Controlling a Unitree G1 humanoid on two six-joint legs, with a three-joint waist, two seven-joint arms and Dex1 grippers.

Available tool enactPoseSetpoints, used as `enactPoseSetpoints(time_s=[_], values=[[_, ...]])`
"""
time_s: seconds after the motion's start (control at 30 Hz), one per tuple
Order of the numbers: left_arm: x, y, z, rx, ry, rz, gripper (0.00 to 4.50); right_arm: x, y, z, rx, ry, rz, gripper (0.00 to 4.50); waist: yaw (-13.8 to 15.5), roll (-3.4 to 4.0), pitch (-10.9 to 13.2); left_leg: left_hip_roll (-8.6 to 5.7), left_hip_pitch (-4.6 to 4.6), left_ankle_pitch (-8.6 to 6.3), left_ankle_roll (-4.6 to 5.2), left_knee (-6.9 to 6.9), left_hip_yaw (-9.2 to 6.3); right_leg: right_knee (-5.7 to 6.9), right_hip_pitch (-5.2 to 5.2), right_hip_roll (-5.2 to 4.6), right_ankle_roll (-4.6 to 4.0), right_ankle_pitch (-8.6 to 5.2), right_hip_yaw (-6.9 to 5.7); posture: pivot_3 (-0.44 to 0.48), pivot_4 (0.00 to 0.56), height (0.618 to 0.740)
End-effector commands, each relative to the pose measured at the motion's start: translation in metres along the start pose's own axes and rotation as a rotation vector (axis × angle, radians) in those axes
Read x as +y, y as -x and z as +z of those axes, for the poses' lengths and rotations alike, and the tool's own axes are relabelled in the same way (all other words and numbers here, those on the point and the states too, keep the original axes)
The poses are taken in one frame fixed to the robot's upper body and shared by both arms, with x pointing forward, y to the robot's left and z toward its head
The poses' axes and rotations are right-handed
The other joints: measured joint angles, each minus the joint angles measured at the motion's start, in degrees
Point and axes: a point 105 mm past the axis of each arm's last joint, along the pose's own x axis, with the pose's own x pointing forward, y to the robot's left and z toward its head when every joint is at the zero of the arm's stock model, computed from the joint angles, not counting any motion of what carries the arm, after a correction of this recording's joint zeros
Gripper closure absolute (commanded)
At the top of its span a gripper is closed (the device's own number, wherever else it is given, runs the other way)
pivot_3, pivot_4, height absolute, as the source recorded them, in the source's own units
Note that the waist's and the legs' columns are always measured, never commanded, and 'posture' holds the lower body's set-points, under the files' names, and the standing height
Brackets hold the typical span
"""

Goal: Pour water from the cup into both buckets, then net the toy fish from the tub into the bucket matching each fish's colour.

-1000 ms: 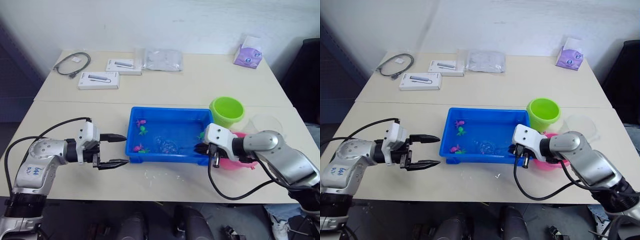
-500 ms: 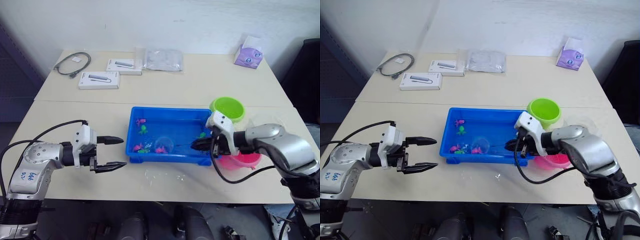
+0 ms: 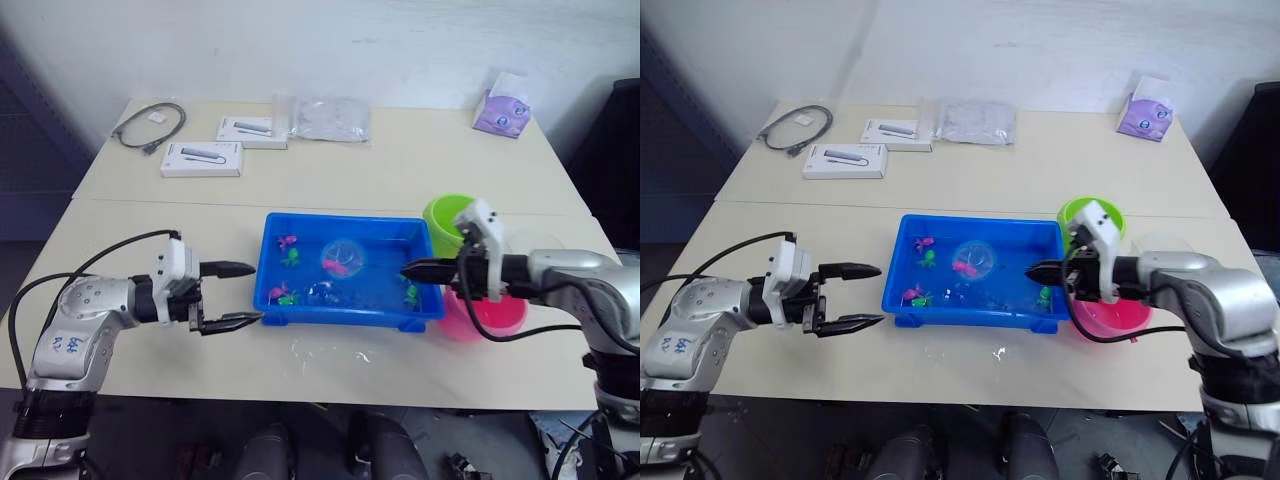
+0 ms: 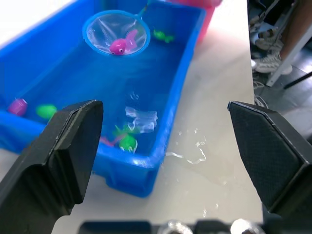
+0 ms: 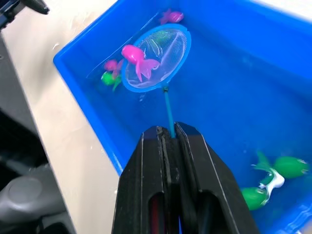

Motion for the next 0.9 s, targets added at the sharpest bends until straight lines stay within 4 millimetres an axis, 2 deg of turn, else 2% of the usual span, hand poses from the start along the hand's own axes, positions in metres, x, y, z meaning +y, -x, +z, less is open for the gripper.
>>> enactPoseSetpoints(time_s=[0.03,0.23,0.3,0.47,0.7,0.9], values=[[0.001,-0.013,0.017,-0.062,-0.029,-0.038,0.1,0.008,0.03,0.017,-0.093,0.038,-0.05,4.5,0.38,0.0,0.0,-0.01,-0.02,0.01,0.01,0.0,-0.01,-0.01,0.0,0.0,0.01,0.01,-0.01,0.0,0.15,0.74],[0.005,-0.037,0.034,-0.134,-0.014,-0.119,0.1,0.012,0.081,0.011,-0.163,0.003,-0.209,4.5,0.85,0.0,0.0,-0.03,-0.08,0.03,0.04,0.03,-0.03,0.0,0.0,0.11,0.03,0.02,-0.03,0.0,0.15,0.74],[0.004,-0.044,0.035,-0.148,-0.001,-0.155,0.1,0.013,0.1,0.003,-0.171,-0.012,-0.298,4.5,0.89,0.0,-0.01,-0.04,-0.1,0.04,0.07,0.03,-0.03,-0.02,0.0,0.15,0.05,0.03,-0.04,0.0,0.15,0.74],[0.008,-0.056,0.032,-0.153,0.006,-0.214,0.1,0.018,0.132,-0.014,-0.202,-0.063,-0.495,4.5,0.81,0.0,-0.01,-0.08,-0.11,0.09,0.13,0.03,-0.01,-0.02,0.01,0.32,0.1,0.06,0.0,0.0,0.15,0.74],[0.011,-0.066,0.032,-0.167,0.007,-0.252,0.1,0.023,0.161,-0.043,-0.227,-0.13,-0.661,4.5,0.84,0.0,-0.02,-0.08,-0.04,0.1,0.14,0.0,0.0,-0.02,0.04,0.37,0.1,0.06,0.09,0.0,0.15,0.74],[0.012,-0.077,0.028,-0.191,0.035,-0.252,0.1,0.016,0.168,-0.071,-0.16,-0.019,-0.812,4.5,0.76,-0.01,-0.02,-0.16,0.04,0.11,0.18,0.0,0.05,-0.15,0.1,0.37,0.18,0.09,0.21,0.0,0.15,0.74]])
